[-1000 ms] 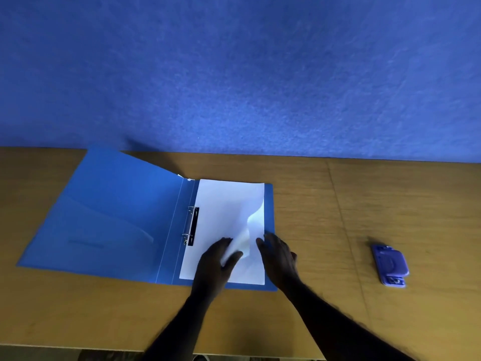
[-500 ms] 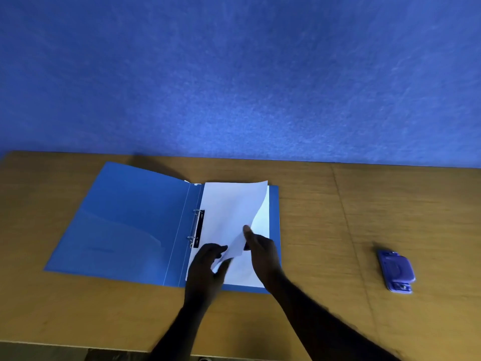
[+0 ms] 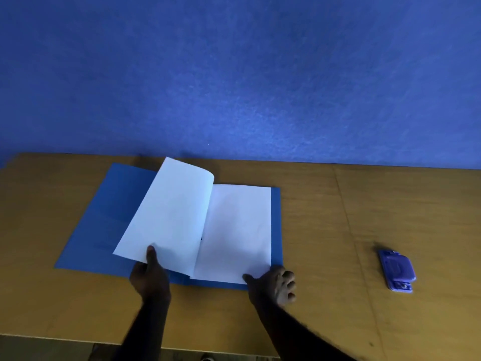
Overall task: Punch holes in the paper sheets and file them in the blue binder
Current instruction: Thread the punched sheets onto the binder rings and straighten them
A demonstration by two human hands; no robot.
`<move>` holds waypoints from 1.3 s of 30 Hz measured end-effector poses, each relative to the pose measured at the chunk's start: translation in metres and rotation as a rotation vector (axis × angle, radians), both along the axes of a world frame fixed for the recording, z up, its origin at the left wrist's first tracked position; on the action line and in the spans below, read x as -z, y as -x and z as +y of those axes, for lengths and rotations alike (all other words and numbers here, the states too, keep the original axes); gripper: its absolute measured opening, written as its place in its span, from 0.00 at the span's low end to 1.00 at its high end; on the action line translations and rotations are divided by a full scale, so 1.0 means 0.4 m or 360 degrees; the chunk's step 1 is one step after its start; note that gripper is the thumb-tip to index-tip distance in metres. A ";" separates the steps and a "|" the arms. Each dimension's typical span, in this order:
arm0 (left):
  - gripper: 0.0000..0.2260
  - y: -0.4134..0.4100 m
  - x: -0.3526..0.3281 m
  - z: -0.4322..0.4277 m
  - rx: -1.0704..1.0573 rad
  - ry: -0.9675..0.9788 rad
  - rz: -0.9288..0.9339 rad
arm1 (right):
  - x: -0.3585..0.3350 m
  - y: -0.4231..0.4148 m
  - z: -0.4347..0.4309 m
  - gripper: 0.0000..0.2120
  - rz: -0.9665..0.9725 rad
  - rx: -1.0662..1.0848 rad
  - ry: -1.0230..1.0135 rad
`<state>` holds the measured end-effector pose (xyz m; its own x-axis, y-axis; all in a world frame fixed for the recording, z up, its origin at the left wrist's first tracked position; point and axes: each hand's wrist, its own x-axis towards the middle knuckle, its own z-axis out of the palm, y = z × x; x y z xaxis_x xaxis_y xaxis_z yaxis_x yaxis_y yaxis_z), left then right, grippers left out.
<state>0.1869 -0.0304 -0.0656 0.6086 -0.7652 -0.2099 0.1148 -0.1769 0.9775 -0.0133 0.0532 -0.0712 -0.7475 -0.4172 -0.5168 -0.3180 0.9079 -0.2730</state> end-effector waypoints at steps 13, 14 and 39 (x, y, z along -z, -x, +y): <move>0.14 -0.018 -0.004 -0.007 0.0040 -0.0057 0.0071 | -0.032 0.008 0.027 0.14 -0.0117 0.0173 0.0727; 0.15 -0.018 -0.006 -0.006 0.0043 -0.0045 0.0062 | -0.030 0.006 0.031 0.11 -0.0096 0.0111 0.0725; 0.07 -0.007 0.000 0.069 0.0933 0.0332 -0.0230 | -0.238 -0.272 -0.170 0.07 -0.0041 -0.0990 0.1529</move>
